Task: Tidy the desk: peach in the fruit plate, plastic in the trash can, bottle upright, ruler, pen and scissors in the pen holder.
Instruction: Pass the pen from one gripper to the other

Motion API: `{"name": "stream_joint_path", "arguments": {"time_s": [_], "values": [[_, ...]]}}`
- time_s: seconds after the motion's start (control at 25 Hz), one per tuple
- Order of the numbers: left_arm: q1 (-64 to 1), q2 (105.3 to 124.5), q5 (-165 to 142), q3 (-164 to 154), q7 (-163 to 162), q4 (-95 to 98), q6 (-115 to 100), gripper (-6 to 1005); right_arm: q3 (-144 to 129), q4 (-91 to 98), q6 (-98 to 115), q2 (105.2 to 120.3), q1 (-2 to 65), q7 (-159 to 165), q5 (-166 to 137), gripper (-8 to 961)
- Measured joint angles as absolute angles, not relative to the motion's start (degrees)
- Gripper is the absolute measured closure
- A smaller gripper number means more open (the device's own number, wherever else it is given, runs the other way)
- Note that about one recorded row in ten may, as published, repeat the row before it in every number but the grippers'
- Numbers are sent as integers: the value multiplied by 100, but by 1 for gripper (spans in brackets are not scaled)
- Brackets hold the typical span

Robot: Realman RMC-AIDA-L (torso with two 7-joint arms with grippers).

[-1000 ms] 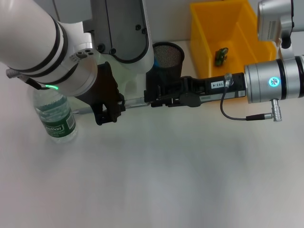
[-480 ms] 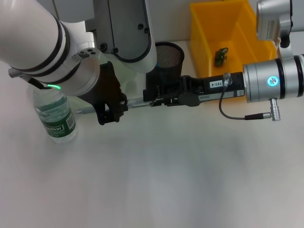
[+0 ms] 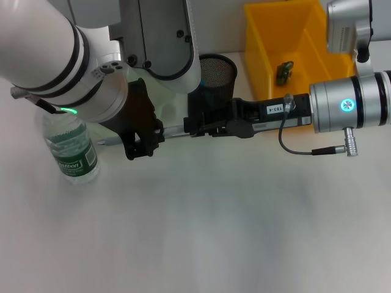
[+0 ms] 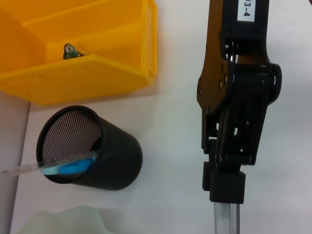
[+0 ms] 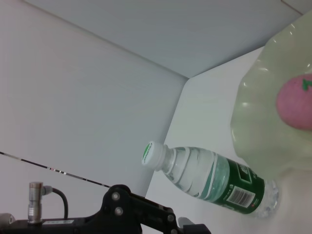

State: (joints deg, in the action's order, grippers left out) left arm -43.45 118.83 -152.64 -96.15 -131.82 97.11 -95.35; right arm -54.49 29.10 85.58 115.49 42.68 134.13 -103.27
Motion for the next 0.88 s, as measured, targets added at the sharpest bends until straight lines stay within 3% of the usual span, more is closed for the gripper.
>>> {"name": "stream_joint_path", "arguments": {"time_s": [0.88], "values": [[-4294,11871,-15054,-9549,-13104,9736,-9543,861,-5449,2847,8563,11602,4263,13271,-10301,814]]}}
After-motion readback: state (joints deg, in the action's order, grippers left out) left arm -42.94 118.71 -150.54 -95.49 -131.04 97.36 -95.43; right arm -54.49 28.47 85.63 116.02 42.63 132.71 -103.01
